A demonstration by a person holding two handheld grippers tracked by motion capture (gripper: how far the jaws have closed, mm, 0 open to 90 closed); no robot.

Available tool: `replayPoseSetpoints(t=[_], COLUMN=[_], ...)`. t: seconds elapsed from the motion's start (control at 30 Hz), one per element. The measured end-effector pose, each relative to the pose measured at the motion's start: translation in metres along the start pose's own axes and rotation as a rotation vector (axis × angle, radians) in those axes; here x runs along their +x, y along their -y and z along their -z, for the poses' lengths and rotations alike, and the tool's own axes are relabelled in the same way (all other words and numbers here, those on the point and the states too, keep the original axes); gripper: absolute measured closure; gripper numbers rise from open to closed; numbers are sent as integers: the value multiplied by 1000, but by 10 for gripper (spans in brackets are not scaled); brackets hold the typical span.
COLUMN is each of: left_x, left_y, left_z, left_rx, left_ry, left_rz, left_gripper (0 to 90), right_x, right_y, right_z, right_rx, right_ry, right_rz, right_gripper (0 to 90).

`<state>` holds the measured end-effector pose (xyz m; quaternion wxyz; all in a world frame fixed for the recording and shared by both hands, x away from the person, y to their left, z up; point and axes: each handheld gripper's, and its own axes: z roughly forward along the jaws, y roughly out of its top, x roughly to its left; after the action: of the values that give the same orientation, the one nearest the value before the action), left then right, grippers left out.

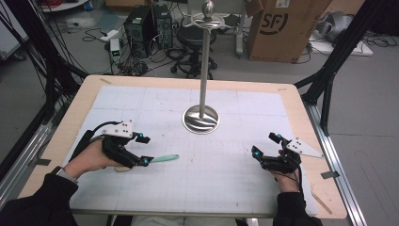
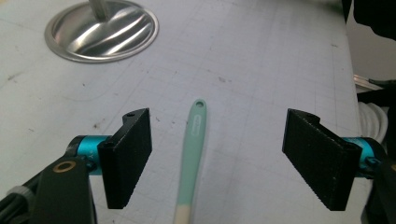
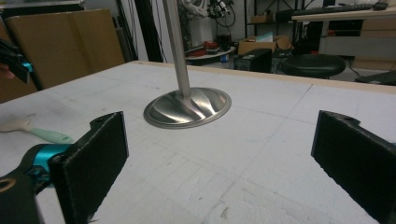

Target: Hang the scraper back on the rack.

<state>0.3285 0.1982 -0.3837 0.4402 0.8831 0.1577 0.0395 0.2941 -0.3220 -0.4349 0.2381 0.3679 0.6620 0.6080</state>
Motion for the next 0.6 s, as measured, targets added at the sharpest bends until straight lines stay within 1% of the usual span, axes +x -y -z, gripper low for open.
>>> replayPoseSetpoints(t=[0.03, 0.07, 0.1, 0.17, 0.2, 0.23, 0.27, 0.3, 0.33, 0.37, 0.4, 0.43, 0.5, 0.53, 0.57, 0.6], left_x=[2, 4, 5, 6, 6, 7, 6, 5, 4, 2, 1, 0, 0, 1, 2, 2], left_y=[0, 0, -1, -1, -1, -1, -2, -3, -5, -6, -7, -8, -9, -8, -8, -7], left_z=[-2, -3, -5, -7, -8, -10, -12, -14, -16, -18, -20, -22, -25, -26, -27, -27], left_rx=[33, 68, 73, 77, 85, 107, 138, 175, 210, 215, 217, 226, 256, 270, 291, 311], left_ry=[-21, -30, -28, -4, 3, 9, -1, -45, -70, -61, -43, -37, -24, -23, -13, -12], left_rz=[-7, -21, -20, -23, -30, -37, -44, -66, -80, -86, -97, -104, -97, -103, -105, -109], left_gripper=[253, 253, 253, 260, 267, 267, 270, 284, 300, 302, 306, 309, 309, 312, 322, 340], right_x=[0, 0, 0, 1, 1, 0, 1, 2, 2, 3, 4, 4, 4, 5, 5, 5], right_y=[0, 0, 0, 0, 0, 0, -1, -1, -2, -2, -2, -2, -2, -2, -2, -2], right_z=[0, 0, 0, 1, 1, 1, 2, 2, 3, 3, 4, 4, 4, 5, 5, 6], right_rx=[-1, 0, 1, 0, 0, -4, -4, -10, -20, -20, -16, -16, -16, -14, -14, -15], right_ry=[-1, -2, -4, -3, -4, 0, 2, 6, 10, 8, 7, 5, 3, 3, 1, 0], right_rz=[-2, -1, -6, -9, -9, 3, -1, 4, 11, 7, 7, 15, 16, 9, 13, 13], right_gripper=[27, 27, 27, 27, 27, 27, 27, 27, 28, 28, 28, 28, 28, 28, 28, 28])
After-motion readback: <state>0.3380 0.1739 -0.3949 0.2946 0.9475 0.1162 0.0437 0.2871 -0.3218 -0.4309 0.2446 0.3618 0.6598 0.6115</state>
